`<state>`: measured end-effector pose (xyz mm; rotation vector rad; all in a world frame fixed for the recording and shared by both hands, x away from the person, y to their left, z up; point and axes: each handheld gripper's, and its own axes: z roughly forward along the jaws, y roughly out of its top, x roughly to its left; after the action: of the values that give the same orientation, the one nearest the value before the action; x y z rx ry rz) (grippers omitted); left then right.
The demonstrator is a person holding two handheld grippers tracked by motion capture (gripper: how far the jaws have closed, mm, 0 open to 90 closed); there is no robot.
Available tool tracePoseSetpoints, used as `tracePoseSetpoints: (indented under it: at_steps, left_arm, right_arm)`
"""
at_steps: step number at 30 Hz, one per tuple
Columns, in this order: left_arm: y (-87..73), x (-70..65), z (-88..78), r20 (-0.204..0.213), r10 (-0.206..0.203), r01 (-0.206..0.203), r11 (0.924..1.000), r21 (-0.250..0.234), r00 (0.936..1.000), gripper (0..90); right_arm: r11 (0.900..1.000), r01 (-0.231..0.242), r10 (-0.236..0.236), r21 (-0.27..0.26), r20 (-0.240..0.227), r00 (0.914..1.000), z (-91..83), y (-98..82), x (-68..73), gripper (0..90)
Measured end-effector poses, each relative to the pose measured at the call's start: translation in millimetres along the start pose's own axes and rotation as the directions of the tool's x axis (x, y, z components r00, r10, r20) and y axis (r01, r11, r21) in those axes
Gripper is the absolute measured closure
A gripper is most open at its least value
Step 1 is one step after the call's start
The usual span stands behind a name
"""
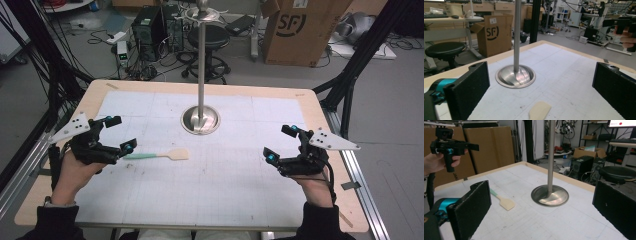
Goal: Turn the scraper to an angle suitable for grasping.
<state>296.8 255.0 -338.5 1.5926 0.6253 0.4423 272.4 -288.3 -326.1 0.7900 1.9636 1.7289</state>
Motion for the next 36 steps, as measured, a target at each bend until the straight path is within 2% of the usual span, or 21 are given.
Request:
tracePoseSetpoints:
  at_steps: [2, 5, 8, 10, 11, 13, 16, 18, 19, 21, 23, 25, 26, 28, 29, 30, 36]
  left_arm:
    - [-2.7, -1.2, 2.2, -0.011, 0.038, -0.038, 0.9991, 0.017, 0.9992, 1.7]
    - [-4.9, -3.1, 4.5, -0.022, 0.069, -0.068, 0.9970, 0.036, 0.9974, 1.7]
    - [-6.0, -6.9, 5.9, -0.049, 0.111, -0.108, 0.9925, 0.056, 0.9926, 6.6]
    - [-6.9, -9.4, 5.4, -0.048, 0.127, -0.123, 0.9901, 0.066, 0.9907, 24.8]
    - [-7.3, -10.0, 5.4, -0.060, 0.128, -0.124, 0.9898, 0.071, 0.9900, 42.5]
    - [-9.9, -10.1, 6.2, -0.091, 0.117, -0.110, 0.9904, 0.084, 0.9889, 53.7]
    - [-13.8, -7.9, 7.4, -0.136, 0.037, -0.019, 0.9912, 0.131, 0.9900, 67.8]
    - [-17.6, -7.4, 7.9, -0.124, 0.043, -0.027, 0.9912, 0.129, 0.9913, 76.3]
    - [-18.9, -7.0, 9.3, -0.119, 0.041, -0.025, 0.9903, 0.136, 0.9920, 76.3]
    - [-21.4, -5.6, 13.0, -0.120, 0.045, -0.025, 0.9854, 0.168, 0.9918, 86.2]
    - [-25.8, -2.3, 16.5, -0.103, 0.034, -0.014, 0.9825, 0.186, 0.9941, 88.9]
    - [-31.7, 1.0, 20.8, -0.121, 0.013, 0.013, 0.9771, 0.212, 0.9926, 89.7]
    - [-37.9, 5.6, 25.0, -0.126, -0.010, 0.041, 0.9689, 0.244, 0.9919, 89.7]
    - [-41.4, 7.2, 27.2, -0.127, -0.021, 0.053, 0.9668, 0.250, 0.9916, 89.7]
    - [-47.3, 10.2, 31.9, -0.128, -0.034, 0.069, 0.9575, 0.280, 0.9912, 89.8]
    - [-47.3, 10.2, 31.9, -0.128, -0.034, 0.069, 0.9575, 0.280, 0.9912, 89.7]
    - [-59.2, 11.2, 50.6, -0.107, -0.061, 0.092, 0.9469, 0.308, 0.9923, 89.8]
  right_arm:
    - [1.000, -0.003, 0.003, 0.009, 0.000, 1.0000, 2.2, -1.3, -1.3, 0.8]
    - [1.000, -0.008, 0.008, 0.012, -0.002, 1.0000, 3.6, -2.0, -1.7, 0.8]
    - [1.000, -0.006, 0.006, 0.009, -0.003, 1.0000, 3.6, -1.8, -1.6, 0.8]
    - [1.000, -0.009, 0.009, 0.008, -0.002, 1.0000, 2.9, -1.2, -1.4, 0.8]
    - [1.000, -0.008, 0.008, 0.004, 0.000, 1.0000, 2.4, -1.0, -1.7, 0.8]
    - [1.000, -0.009, 0.009, 0.003, 0.004, 0.9999, 2.6, -1.1, -1.8, 0.8]
    - [1.000, -0.010, 0.010, 0.009, -0.001, 0.9999, 3.5, -1.7, -1.7, 0.8]
    - [1.000, -0.007, 0.007, 0.003, -0.012, 0.9999, 4.0, -2.1, -1.7, 0.8]
    - [1.000, -0.007, 0.007, 0.003, -0.012, 0.9999, 4.0, -2.1, -1.7, 0.8]
    - [1.000, -0.005, 0.005, 0.000, -0.017, 0.9998, 4.2, -2.7, -1.4, 0.8]
    - [1.000, -0.006, 0.006, 0.001, -0.017, 0.9998, 3.7, -3.5, -1.3, 0.8]
    - [1.000, -0.006, 0.006, 0.002, -0.016, 0.9999, 2.7, -4.6, -1.2, 0.8]
    - [1.000, -0.003, 0.003, -0.002, -0.020, 0.9998, 2.1, -5.0, -1.0, 0.8]
    - [1.000, -0.003, 0.003, -0.006, -0.020, 0.9998, 0.6, -5.3, -0.4, 0.8]
    - [1.000, -0.004, 0.004, -0.007, -0.016, 0.9999, -0.2, -5.3, 0.0, 0.8]
    - [1.000, -0.002, 0.002, -0.011, -0.018, 0.9998, -1.0, -5.1, 0.4, 0.8]
    - [1.000, -0.002, 0.002, -0.009, -0.016, 0.9999, -2.6, -6.1, 1.2, 0.8]
